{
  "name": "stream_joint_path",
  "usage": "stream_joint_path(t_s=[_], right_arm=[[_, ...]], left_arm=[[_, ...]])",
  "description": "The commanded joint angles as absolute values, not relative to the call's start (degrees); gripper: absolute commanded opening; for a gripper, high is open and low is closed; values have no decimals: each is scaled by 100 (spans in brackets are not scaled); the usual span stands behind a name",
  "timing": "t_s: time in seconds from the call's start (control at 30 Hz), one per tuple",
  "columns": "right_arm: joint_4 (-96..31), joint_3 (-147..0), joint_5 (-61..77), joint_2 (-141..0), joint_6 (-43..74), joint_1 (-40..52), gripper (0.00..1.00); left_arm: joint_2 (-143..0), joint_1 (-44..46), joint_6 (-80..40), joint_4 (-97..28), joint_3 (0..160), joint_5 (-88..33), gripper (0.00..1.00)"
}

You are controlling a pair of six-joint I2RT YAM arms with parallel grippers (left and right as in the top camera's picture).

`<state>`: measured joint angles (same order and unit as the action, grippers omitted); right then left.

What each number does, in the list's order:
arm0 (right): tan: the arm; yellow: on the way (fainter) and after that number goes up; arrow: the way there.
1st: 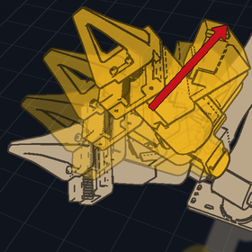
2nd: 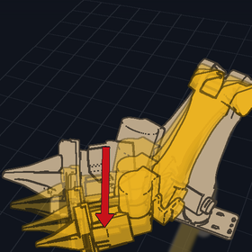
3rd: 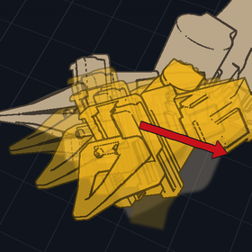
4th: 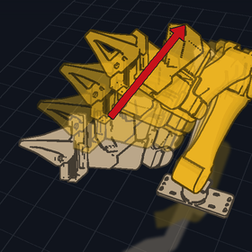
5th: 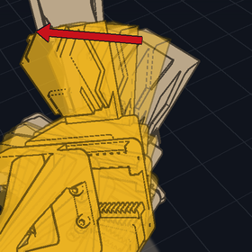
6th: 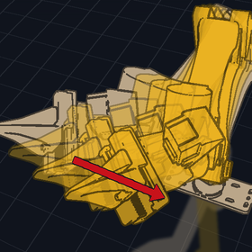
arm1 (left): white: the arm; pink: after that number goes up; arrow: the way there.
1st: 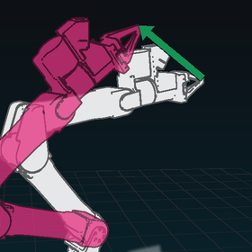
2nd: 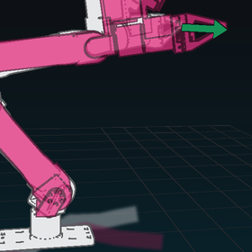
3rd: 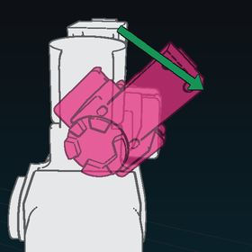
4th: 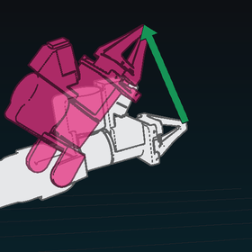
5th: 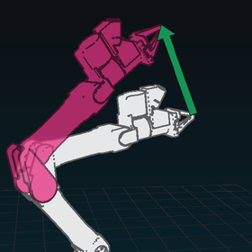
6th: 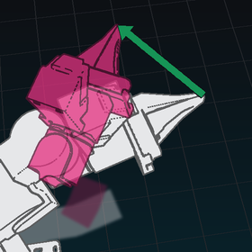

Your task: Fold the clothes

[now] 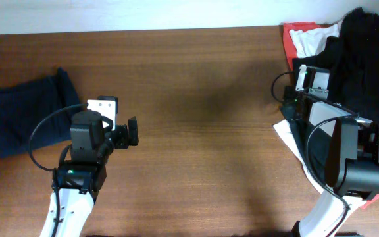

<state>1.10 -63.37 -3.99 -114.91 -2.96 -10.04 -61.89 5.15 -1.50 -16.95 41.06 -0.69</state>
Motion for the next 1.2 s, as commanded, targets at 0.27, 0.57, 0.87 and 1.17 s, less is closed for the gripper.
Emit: stream_joint_path(t_s=[0.27,0.57,0.87,1.17], right_arm=[[45,-6622,-869,-11459,-252,-1015,4],[-2995,-7953,504,-9970,-257,-969,4],[-593,-7957,1625,-9367,803,2443,71],[-4790,-7957,-67,-9443,803,1262,99]], left_arm=[[-6182,486,-185,-1680,4200,-130,99],[-6182,486,-185,-1682,4200,-132,99],[-6182,486,-187,-1682,4200,-132,99],[-6182,486,-189,-1682,4200,-2036,99]])
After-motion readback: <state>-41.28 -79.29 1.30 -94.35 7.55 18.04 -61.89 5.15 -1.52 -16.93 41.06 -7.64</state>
